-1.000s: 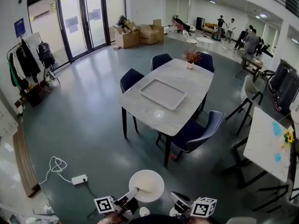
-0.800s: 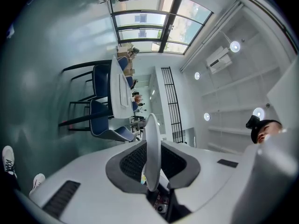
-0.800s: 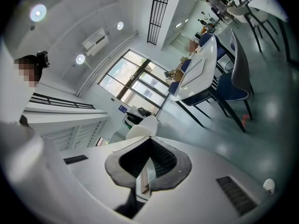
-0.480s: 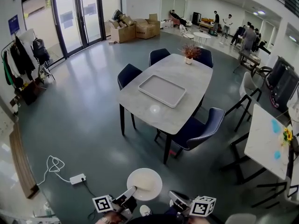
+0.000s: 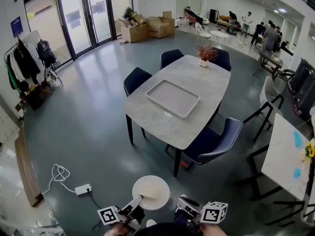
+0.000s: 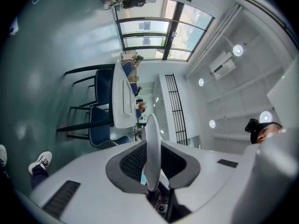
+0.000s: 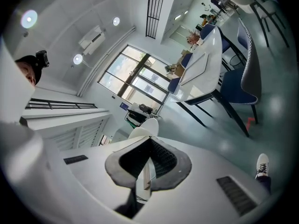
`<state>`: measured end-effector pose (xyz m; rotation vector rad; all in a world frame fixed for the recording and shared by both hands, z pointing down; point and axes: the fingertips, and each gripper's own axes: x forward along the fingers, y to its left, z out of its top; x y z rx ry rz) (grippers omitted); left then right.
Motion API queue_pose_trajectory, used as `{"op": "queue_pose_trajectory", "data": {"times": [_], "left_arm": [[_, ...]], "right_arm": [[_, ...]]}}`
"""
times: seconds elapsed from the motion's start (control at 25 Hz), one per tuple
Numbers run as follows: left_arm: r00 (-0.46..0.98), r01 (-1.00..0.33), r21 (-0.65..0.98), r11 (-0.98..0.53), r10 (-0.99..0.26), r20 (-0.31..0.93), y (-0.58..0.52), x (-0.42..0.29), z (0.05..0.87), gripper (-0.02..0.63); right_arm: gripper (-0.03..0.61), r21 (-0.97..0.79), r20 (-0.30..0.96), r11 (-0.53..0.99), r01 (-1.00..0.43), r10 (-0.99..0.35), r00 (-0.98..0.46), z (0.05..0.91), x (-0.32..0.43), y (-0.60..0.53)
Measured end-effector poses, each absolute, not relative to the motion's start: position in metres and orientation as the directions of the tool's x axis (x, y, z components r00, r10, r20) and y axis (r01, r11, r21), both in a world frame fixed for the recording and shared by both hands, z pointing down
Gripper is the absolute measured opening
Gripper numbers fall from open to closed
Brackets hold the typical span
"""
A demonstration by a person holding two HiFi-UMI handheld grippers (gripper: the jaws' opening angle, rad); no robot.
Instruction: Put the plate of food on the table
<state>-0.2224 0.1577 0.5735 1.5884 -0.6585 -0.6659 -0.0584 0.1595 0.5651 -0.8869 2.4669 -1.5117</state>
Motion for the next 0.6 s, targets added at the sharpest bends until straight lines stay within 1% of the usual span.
{"op": "queue_pose_trajectory", "data": {"times": [0.24, 0.6], "left_arm": [[0.65, -0.063, 0.992, -0.106, -0.759, -0.04, 0.102, -0.188, 0.573, 0.069], [0.643, -0.075, 0.993, -0.093, -0.766, -0.023, 0.031, -0.134, 0.571, 0.069]], "right_arm": [[0.011, -0.854, 0.187, 0.341, -0.393, -0.504, -0.843, 0.567, -0.024, 0.098], [0.011, -0.872, 0.199, 0.31, -0.379, -0.482, -0.853, 0.573, 0.03, 0.036]]}}
